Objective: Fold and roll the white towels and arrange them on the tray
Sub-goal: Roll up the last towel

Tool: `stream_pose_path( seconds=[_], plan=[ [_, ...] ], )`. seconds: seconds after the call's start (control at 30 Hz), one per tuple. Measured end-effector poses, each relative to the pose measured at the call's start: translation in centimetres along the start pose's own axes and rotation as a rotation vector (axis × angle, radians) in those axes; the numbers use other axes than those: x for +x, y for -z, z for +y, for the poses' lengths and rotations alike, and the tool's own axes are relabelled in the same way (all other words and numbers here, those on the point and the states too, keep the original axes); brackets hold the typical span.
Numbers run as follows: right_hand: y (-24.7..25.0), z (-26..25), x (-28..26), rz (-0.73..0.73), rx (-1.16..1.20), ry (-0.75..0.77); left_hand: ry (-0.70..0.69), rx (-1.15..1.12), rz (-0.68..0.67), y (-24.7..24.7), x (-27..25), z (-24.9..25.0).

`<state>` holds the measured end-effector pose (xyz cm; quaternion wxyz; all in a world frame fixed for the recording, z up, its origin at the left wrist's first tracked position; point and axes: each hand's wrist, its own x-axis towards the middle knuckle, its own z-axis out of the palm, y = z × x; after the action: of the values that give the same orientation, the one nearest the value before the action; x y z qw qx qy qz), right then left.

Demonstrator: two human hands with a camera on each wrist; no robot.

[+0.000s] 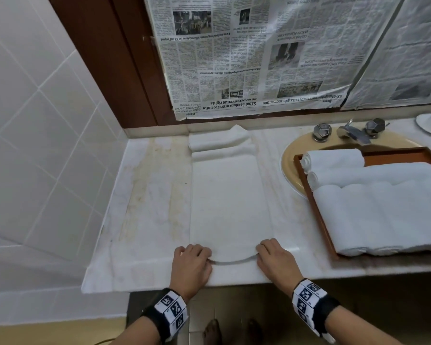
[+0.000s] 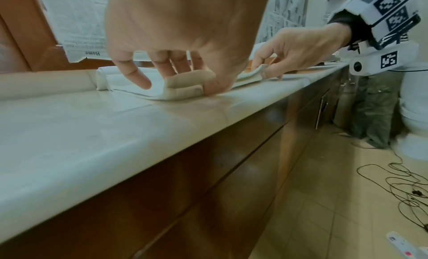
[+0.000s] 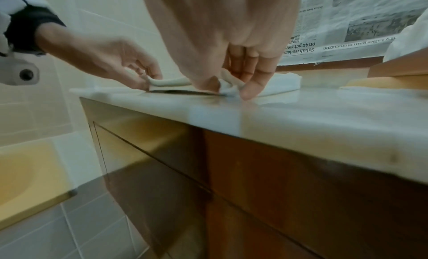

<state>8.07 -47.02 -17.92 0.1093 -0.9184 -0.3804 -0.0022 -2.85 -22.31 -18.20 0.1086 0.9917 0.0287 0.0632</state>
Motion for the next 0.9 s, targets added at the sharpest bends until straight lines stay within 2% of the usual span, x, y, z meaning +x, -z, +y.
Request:
stream_pose_path(
  seconds=[0.1, 0.27, 0.37, 0.5, 0.6, 0.67, 0.73, 0.83, 0.9],
  plan=[
    [0.9, 0.6, 0.7, -0.064, 0.089, -0.055, 0.082, -0.024, -0.068, 0.3, 0.8, 0.8],
    [2.7, 1.7, 1.8, -0.262, 0.291, -0.157, 0.196, -0.225, -0.248, 1.5, 2.6, 1.0],
    [2.6, 2.4, 2.3, -0.262, 0.406, -0.235, 0.31, -0.403, -0.245, 1.5, 2.9, 0.1],
    [1.3, 2.2, 2.3, -0.182, 0.392, -0.288, 0.458, -0.519, -0.124, 0.9, 3.1, -0.9],
    [0.9, 2.2, 2.2, -0.138, 0.374, -0.378, 0.441, -0.411, -0.072, 0.5, 3.2, -0.3],
    [0.7, 2.4, 2.0, -0.073, 0.274, -0.38, 0.406, -0.281, -0.043, 0.5, 2.9, 0.1],
    [0.5, 2.6, 1.6, -0.035, 0.169, -0.345, 0.307, -0.213, -0.003, 0.3, 2.5, 0.5],
    [0.7, 2.7, 1.2, -0.039, 0.149, -0.242, 0.104, -0.17, 0.019, -0.1, 2.1, 0.8],
    [1.1, 2.8, 1.0, 0.016, 0.152, -0.152, 0.054, -0.136, -0.007, -0.4, 1.8, 0.8]
  ],
)
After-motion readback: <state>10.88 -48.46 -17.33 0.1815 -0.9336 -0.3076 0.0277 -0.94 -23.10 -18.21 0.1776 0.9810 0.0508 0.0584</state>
